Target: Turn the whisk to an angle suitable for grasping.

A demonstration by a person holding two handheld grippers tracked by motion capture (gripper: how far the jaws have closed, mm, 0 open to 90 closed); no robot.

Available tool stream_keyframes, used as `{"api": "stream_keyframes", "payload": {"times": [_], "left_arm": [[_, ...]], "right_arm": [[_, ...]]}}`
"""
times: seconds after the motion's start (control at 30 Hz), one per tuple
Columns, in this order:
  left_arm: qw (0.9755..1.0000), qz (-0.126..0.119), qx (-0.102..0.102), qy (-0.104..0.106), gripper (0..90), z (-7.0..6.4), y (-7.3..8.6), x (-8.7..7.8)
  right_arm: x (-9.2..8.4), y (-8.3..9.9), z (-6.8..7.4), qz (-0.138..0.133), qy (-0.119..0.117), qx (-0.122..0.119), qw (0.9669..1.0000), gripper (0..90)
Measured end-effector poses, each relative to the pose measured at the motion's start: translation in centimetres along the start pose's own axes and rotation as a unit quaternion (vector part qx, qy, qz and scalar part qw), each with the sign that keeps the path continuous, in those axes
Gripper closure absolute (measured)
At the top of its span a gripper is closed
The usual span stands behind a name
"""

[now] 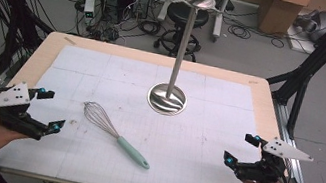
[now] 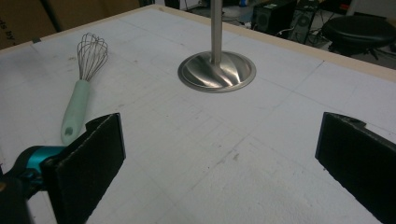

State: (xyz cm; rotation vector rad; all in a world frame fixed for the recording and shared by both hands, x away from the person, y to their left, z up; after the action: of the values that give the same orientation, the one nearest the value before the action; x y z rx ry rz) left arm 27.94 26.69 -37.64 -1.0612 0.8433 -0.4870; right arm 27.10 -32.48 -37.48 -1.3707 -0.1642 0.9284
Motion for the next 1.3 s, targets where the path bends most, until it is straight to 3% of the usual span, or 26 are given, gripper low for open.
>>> {"api": "stream_keyframes", "payload": {"times": [0.43, 0.67, 0.8, 0.97, 1.1, 1.2, 1.3], "left_arm": [[1.0000, -0.002, 0.007, -0.003, 1.7, 0.0, -0.1, -0.3], [0.9997, -0.014, 0.014, 0.016, 1.7, -0.2, -1.0, -0.1], [0.9992, -0.006, 0.025, 0.030, 1.7, -0.1, -1.6, 0.3], [0.9966, 0.007, 0.058, 0.059, 1.7, -0.2, -3.6, 1.0], [0.9952, 0.011, 0.068, 0.070, 1.7, -0.1, -4.4, 1.4], [0.9924, 0.006, 0.083, 0.090, 1.7, -0.2, -5.2, 1.9], [0.9895, 0.024, 0.082, 0.116, 1.7, -0.3, -5.7, 2.7]], "right_arm": [[0.2, -0.1, -0.2, 0.001, 0.000, 0.002, 1.0000, 0.5], [0.1, -0.2, 0.1, 0.005, -0.005, -0.004, 1.0000, 0.5], [-0.2, -0.4, 0.3, 0.001, -0.005, -0.004, 1.0000, 0.5], [-0.4, -0.4, 0.5, -0.003, -0.006, -0.007, 0.9999, 0.5], [-0.4, -0.3, 0.4, -0.002, -0.007, -0.006, 1.0000, 0.5], [-0.3, -0.4, 0.4, -0.002, -0.008, -0.007, 0.9999, 0.5], [-0.3, -0.4, 0.5, -0.002, -0.009, -0.007, 0.9999, 0.5]]}}
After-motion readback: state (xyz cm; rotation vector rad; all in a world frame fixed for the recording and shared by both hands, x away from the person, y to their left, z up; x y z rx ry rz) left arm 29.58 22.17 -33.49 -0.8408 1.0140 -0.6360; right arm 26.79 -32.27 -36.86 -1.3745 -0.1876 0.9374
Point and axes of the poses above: each handheld gripper's, and its own axes: x roughly forward along the jaws, y roughly out of its underside, z roughly to its left, the point moved 3 cm from there along x, roughly forward along the jaws, and after that the axes turned 12 degrees about x, right-handed, at the moved point
